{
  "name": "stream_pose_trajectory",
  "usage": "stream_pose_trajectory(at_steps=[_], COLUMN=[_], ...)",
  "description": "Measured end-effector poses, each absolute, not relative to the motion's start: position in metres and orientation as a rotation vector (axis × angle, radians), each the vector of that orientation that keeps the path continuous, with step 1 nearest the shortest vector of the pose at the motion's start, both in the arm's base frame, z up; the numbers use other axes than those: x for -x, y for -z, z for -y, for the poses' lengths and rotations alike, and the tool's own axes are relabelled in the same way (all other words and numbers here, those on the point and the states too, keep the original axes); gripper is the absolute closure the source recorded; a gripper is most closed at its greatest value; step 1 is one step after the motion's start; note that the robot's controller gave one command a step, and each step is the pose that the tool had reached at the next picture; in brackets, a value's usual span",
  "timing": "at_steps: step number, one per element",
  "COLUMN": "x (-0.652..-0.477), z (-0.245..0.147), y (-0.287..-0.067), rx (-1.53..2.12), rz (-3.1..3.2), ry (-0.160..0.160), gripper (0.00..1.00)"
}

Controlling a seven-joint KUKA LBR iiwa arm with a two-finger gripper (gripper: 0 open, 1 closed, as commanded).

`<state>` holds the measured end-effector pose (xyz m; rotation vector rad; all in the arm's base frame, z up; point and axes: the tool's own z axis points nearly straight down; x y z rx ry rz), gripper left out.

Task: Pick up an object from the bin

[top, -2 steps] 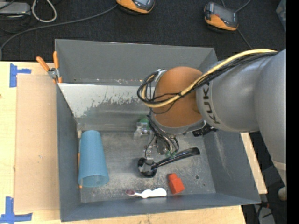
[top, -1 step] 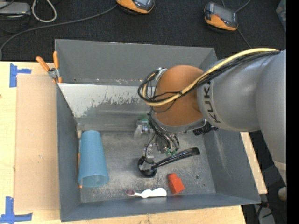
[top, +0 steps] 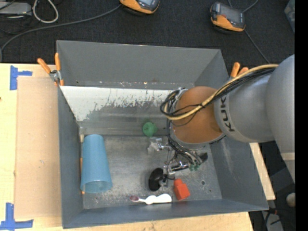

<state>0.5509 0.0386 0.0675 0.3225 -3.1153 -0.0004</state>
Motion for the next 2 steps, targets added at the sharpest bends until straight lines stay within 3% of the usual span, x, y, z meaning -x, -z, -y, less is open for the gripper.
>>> stream_pose_trajectory(at_steps=[1, 2], x=[-0.542, -0.542], z=[-0.029, -0.027], y=[-0.112, -0.099], rx=[-0.283, -0.339], rz=[3.128, 3.112], ry=[0.002, 0.005], gripper=[0.0, 0.0])
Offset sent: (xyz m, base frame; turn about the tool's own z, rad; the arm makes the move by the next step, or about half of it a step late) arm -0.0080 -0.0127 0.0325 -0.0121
